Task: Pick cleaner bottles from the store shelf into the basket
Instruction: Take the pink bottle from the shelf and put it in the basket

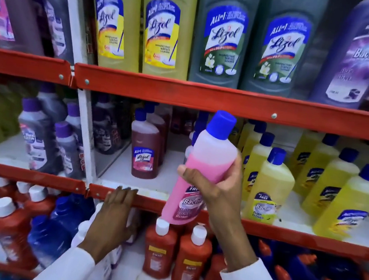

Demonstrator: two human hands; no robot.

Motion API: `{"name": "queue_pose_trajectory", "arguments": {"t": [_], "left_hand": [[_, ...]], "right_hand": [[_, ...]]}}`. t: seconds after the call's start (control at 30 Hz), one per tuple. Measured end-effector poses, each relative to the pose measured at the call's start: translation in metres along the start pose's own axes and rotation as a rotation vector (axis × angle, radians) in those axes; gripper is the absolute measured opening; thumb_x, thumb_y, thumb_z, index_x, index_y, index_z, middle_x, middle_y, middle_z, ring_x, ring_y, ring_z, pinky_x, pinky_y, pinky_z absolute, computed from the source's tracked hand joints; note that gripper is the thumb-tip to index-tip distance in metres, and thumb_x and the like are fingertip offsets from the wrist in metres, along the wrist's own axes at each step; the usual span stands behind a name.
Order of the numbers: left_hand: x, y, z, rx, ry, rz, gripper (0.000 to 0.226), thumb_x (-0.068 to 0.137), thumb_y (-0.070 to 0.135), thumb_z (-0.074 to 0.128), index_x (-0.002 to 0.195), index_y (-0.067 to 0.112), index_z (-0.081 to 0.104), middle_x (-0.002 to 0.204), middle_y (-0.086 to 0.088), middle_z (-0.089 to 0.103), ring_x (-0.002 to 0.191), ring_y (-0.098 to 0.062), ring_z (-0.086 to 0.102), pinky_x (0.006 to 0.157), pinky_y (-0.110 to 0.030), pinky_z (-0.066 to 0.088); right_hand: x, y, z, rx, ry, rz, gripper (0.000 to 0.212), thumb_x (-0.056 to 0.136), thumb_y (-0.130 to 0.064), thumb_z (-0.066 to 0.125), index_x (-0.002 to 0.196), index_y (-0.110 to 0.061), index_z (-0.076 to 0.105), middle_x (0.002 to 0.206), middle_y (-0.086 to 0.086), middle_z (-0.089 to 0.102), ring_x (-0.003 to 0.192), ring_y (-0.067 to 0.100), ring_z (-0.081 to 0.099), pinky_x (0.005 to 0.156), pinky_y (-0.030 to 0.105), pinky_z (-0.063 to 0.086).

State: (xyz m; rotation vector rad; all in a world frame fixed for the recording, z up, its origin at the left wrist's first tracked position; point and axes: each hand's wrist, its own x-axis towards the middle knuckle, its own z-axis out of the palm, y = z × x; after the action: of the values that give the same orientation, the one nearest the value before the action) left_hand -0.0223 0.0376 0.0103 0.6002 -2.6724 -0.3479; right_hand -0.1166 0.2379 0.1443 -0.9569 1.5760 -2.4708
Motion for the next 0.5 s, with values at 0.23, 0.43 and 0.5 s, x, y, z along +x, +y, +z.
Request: {"name": "queue_pose_trajectory", "arguments": {"t": [0.23,0.43,0.5], "left_hand": [[-0.043,0.075,-0.013,-0.609,-0.183,0.146,0.096,0.056,0.027,0.095,0.138,0.028,0.045,0.135,0.012,0.060,0.125,-0.005,0.055,0.105,-0.029,0.046],[-0.085,0.130,0.050,-0.915,-0.245,0.023,0.063,0.059,0.033,0.090,0.114,0.037,0.059,0.102,0.028,0.072,0.088,0.003,0.070,0.072,-0.011,0.053],[-0.100,0.132,0.080,-0.854,-0.252,-0.014,0.056,0.057,0.041,0.084,0.109,0.028,0.066,0.091,0.039,0.069,0.084,0.015,0.066,0.069,-0.003,0.047]], "right_hand": [[-0.046,0.011,-0.056,-0.216,-0.033,0.122,0.086,0.051,-0.037,0.093,0.126,-0.032,0.051,0.125,0.004,0.068,0.108,0.017,0.071,0.084,0.031,0.060],[-0.108,0.054,-0.107,-0.364,-0.164,0.279,0.072,0.063,-0.042,0.082,0.123,-0.034,0.042,0.126,-0.002,0.060,0.118,0.014,0.062,0.103,0.038,0.053],[-0.129,0.071,-0.123,-0.497,-0.232,0.300,0.063,0.068,-0.048,0.077,0.120,-0.039,0.042,0.122,-0.013,0.057,0.112,0.000,0.058,0.097,0.016,0.047]]}}
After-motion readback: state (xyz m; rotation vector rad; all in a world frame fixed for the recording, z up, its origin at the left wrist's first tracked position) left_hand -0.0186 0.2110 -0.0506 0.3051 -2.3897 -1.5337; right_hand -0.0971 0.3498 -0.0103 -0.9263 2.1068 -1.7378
